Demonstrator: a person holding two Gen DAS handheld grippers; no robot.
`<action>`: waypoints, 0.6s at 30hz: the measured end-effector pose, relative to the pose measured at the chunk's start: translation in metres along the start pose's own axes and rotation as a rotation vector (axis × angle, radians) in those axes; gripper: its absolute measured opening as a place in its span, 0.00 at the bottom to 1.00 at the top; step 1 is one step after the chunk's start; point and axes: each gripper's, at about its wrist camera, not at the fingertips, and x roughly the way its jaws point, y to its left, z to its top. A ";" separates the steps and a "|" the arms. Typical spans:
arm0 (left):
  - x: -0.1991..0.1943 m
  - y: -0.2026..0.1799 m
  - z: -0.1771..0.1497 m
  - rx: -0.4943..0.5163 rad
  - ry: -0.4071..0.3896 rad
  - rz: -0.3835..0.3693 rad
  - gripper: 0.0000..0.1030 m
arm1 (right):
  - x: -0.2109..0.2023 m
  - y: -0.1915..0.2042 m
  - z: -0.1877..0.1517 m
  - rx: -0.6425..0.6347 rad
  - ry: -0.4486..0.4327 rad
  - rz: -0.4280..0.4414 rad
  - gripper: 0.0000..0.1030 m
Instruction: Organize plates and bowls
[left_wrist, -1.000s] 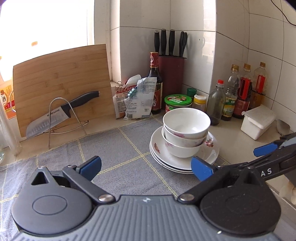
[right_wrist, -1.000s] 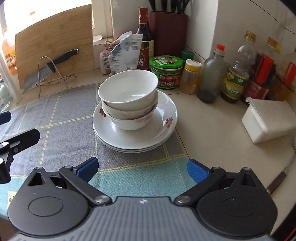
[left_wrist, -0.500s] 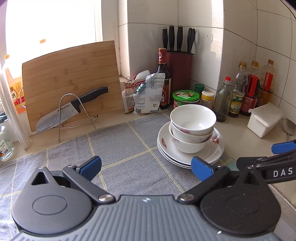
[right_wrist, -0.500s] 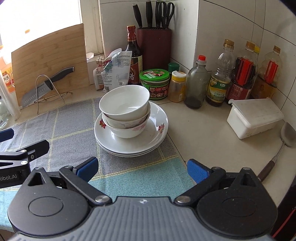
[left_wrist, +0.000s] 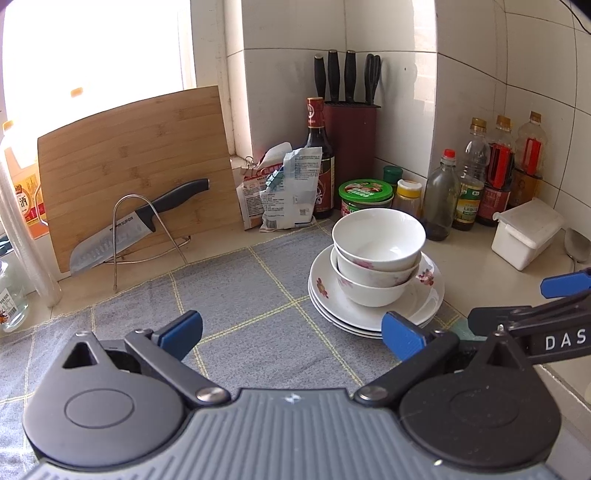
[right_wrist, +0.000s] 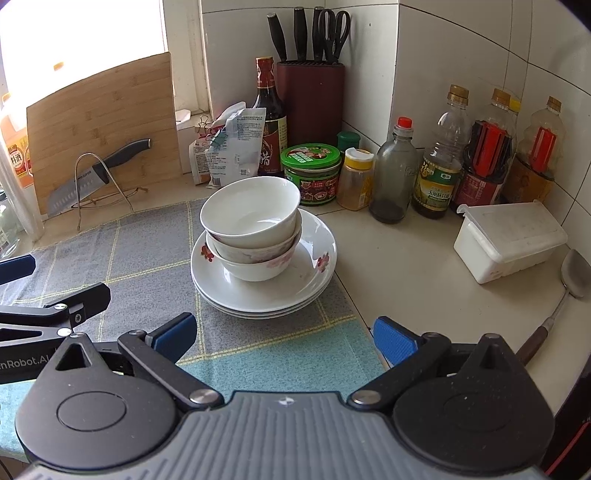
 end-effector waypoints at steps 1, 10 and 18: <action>0.000 0.000 0.000 -0.001 0.001 0.000 0.99 | 0.000 0.000 0.000 0.000 0.001 0.001 1.00; 0.001 0.000 0.001 -0.001 0.002 -0.002 1.00 | -0.002 0.000 0.001 -0.006 -0.006 0.000 1.00; 0.002 0.000 0.001 0.001 0.005 0.000 0.99 | -0.003 0.001 0.002 -0.014 -0.007 -0.004 1.00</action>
